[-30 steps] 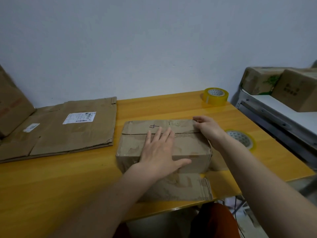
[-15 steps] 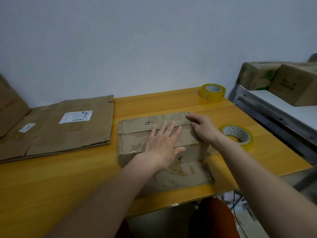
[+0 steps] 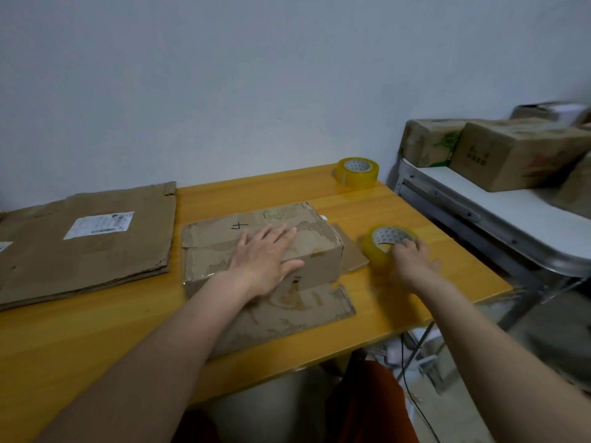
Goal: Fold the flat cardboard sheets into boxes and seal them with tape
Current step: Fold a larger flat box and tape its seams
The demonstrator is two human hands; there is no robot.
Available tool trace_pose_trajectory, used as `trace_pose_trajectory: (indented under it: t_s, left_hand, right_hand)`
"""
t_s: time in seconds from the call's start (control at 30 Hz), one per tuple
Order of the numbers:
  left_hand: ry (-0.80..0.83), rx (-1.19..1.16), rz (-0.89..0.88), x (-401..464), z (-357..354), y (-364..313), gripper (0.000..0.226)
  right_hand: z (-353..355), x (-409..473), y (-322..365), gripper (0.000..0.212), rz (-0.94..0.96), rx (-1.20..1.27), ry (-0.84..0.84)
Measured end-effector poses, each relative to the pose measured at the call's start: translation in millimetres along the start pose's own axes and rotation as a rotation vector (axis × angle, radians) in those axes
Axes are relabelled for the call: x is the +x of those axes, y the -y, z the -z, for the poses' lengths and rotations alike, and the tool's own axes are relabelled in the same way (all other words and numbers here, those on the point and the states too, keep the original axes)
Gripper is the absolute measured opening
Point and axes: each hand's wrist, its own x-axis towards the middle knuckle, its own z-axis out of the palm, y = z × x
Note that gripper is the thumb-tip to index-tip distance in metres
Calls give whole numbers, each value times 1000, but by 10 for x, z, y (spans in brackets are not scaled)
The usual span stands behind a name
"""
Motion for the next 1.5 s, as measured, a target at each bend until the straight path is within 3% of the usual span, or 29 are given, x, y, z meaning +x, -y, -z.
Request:
trace_pose_trajectory:
  t_s: [0.17, 0.37, 0.5, 0.63, 0.73, 0.83, 0.93, 1.1, 1.3, 1.5]
  left_hand:
    - [25, -10, 18, -52, 22, 35, 71]
    - [42, -70, 108, -73, 5, 81, 66]
    - [17, -108, 120, -96, 14, 162, 76]
    - [-72, -389, 211, -125, 55, 252, 110]
    - [-244, -674, 258, -153, 61, 328, 117]
    - [-406, -1104, 353, -186, 83, 452, 104]
    - [-494, -1246, 332, -198, 137, 555, 92]
    - [-415, -1312, 278, -185, 224, 598, 70]
    - [-485, -1230, 326, -122, 161, 641, 18]
    - [-599, -1116, 410, -63, 93, 603, 16]
  right_hand:
    - [-35, -9, -143, 39, 125, 267, -195]
    - [323, -123, 233, 32, 282, 618, -441]
    - [516, -206, 651, 48, 540, 657, -352]
    - [396, -237, 1133, 44, 683, 627, -252]
    - [207, -230, 1332, 41, 728, 588, -199]
    - [59, -218, 1378, 38, 798, 483, -214]
    - [66, -228, 1374, 35, 815, 495, -211]
    - [150, -267, 1327, 31, 855, 501, -114]
    - [151, -299, 1345, 34, 835, 486, -95]
    - [92, -328, 1416, 47, 731, 548, -128]
